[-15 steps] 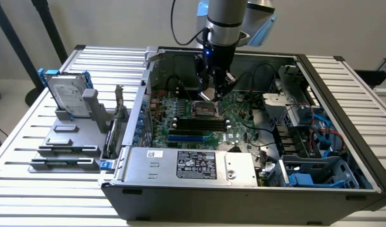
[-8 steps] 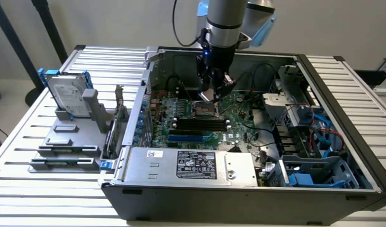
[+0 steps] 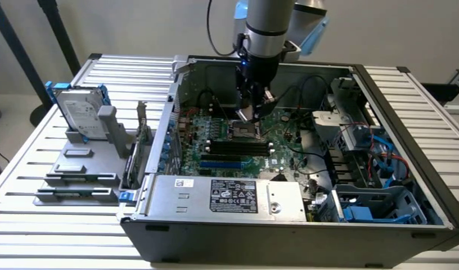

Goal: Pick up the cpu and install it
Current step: 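Place the cpu into insertion slot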

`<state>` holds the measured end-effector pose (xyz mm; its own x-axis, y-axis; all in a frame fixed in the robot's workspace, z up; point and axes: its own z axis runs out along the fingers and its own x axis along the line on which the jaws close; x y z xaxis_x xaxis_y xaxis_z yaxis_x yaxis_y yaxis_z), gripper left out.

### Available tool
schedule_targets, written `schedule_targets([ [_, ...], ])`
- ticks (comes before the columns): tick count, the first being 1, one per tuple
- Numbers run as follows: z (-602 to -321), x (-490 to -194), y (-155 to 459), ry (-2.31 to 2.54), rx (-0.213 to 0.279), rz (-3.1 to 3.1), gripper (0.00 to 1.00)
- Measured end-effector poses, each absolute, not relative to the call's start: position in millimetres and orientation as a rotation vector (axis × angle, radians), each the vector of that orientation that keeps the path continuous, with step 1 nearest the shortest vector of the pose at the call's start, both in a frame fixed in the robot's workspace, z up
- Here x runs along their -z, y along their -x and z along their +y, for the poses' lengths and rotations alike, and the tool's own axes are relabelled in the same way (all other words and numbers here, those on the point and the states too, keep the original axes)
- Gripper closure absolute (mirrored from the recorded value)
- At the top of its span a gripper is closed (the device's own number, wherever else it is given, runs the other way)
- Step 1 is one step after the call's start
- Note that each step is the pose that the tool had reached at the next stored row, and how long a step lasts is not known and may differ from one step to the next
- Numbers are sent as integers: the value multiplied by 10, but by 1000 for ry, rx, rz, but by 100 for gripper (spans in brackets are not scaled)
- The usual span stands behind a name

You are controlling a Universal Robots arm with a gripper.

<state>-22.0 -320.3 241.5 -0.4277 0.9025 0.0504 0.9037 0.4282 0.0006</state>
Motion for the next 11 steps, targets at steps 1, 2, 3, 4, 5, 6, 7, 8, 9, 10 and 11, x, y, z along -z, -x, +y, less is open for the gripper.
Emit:
schedule_targets([
  [1,-3203,-2412,220,1675,42,-2606,45],
  [2,-3203,-2408,220,1693,41,-2593,45],
  [3,-3203,-2406,220,1710,39,-2579,45],
  [4,-3203,-2402,220,1728,38,-2566,45],
  [5,-3203,-2400,220,1745,37,-2553,45],
  [6,-3204,-2398,220,1761,35,-2540,45],
  [7,-3204,-2396,220,1777,34,-2527,45],
  [8,-3203,-2395,220,1792,33,-2515,45],
  [9,-3203,-2393,220,1808,33,-2502,45],
  [10,-3203,-2391,220,1825,33,-2489,45],
  [11,-3203,-2386,220,1842,33,-2477,45],
])
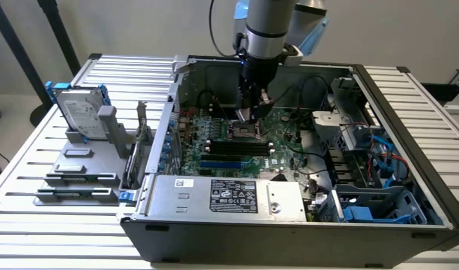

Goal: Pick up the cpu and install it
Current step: 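Place the cpu into insertion slot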

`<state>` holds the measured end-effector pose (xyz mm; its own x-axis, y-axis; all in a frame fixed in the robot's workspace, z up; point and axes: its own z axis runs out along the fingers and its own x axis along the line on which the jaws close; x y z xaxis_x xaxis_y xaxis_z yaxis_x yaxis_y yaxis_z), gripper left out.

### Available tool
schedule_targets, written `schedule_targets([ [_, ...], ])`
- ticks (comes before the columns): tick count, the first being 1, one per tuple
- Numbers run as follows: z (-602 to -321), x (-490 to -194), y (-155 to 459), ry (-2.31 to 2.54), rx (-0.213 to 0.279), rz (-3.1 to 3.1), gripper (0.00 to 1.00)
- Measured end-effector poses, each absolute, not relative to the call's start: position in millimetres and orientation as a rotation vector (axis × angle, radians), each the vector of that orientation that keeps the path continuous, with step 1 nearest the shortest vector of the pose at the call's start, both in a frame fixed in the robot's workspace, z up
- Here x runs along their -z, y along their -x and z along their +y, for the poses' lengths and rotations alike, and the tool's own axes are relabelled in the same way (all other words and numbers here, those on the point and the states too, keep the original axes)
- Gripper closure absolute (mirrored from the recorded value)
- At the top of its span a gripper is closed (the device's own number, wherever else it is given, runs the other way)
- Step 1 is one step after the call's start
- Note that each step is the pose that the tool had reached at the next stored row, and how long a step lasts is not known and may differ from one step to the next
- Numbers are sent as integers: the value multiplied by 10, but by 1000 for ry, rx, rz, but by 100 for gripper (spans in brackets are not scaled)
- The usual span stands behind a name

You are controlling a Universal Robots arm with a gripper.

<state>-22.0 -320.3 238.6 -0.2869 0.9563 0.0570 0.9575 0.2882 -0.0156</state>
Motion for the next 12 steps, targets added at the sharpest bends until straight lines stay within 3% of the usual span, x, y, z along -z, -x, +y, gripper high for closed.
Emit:
schedule_targets([
  [12,-3198,-2232,259,2053,37,-2309,45],
])
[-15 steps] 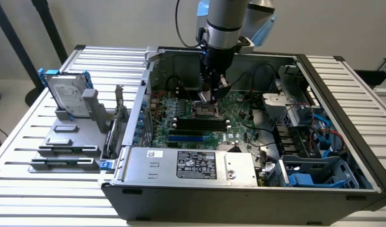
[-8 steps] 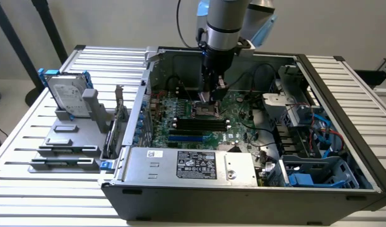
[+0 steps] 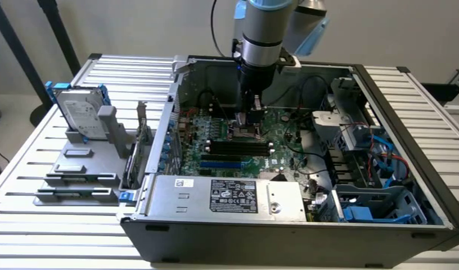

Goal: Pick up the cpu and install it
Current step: 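Place the cpu into insertion slot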

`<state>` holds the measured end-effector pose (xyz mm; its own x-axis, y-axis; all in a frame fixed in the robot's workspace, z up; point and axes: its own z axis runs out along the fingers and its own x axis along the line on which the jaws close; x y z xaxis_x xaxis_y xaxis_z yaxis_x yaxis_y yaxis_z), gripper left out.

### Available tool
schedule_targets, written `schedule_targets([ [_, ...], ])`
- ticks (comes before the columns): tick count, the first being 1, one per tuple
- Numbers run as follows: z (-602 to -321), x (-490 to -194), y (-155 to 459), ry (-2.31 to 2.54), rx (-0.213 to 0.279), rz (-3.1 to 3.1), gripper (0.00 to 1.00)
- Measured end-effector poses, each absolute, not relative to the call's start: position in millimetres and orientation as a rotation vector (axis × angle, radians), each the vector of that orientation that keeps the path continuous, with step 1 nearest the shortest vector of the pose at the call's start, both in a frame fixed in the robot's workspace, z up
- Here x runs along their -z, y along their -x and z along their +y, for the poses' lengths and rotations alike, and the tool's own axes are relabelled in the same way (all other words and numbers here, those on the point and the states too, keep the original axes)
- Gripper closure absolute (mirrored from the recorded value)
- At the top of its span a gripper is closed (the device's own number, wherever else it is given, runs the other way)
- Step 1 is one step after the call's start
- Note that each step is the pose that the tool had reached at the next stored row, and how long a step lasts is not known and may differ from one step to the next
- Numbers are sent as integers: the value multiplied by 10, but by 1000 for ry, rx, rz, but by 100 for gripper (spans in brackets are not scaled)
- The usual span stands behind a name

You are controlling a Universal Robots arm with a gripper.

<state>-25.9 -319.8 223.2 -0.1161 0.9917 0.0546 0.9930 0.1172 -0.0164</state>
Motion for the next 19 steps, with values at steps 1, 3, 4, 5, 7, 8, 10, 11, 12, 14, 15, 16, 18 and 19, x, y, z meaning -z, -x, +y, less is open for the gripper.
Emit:
schedule_targets([
  [1,-3197,-2212,261,2074,36,-2292,45],
  [3,-3196,-2184,265,2102,35,-2268,45],
  [4,-3195,-2171,267,2117,34,-2255,45],
  [5,-3194,-2159,268,2132,34,-2242,45],
  [7,-3194,-2145,279,2154,35,-2221,45],
  [8,-3195,-2141,293,2159,35,-2216,45],
  [10,-3195,-2138,326,2166,35,-2210,45],
  [11,-3196,-2138,339,2168,35,-2208,45],
  [12,-3201,-2138,344,2170,35,-2206,45],
  [14,-3218,-2138,346,2175,35,-2201,45],
  [15,-3228,-2138,346,2177,35,-2200,45],
  [16,-3238,-2138,346,2179,36,-2199,45],
  [18,-3252,-2138,346,2183,36,-2195,45],
  [19,-3254,-2138,346,2186,37,-2193,45],
])
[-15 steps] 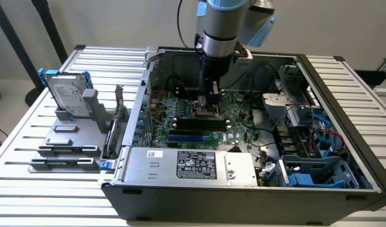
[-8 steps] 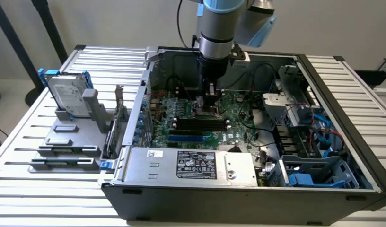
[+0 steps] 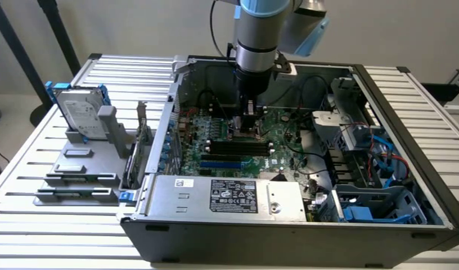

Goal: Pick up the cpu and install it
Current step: 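Place the cpu into insertion slot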

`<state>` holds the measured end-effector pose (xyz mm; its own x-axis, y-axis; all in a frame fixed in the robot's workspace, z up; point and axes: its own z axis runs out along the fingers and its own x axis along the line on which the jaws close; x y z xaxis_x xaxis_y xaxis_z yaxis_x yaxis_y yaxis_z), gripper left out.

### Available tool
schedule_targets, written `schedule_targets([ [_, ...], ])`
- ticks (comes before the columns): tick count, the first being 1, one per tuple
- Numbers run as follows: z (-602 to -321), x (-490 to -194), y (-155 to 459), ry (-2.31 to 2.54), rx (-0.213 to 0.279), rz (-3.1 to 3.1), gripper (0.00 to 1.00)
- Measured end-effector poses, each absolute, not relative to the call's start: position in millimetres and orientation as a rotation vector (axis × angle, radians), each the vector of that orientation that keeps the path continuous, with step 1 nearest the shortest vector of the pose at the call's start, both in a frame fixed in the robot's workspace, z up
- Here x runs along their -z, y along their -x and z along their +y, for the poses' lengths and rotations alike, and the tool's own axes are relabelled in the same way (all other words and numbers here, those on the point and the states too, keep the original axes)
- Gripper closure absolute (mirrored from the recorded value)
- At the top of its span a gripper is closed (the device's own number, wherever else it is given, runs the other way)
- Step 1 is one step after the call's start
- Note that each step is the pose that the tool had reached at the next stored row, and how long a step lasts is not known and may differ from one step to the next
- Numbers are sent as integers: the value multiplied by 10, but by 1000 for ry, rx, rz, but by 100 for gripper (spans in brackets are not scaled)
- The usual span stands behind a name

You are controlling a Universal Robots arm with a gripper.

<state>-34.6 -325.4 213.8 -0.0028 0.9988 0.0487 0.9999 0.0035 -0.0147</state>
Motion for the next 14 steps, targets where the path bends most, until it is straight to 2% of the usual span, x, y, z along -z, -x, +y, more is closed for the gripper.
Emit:
schedule_targets([
  [14,-3278,-2110,356,2257,55,-2148,45],
])
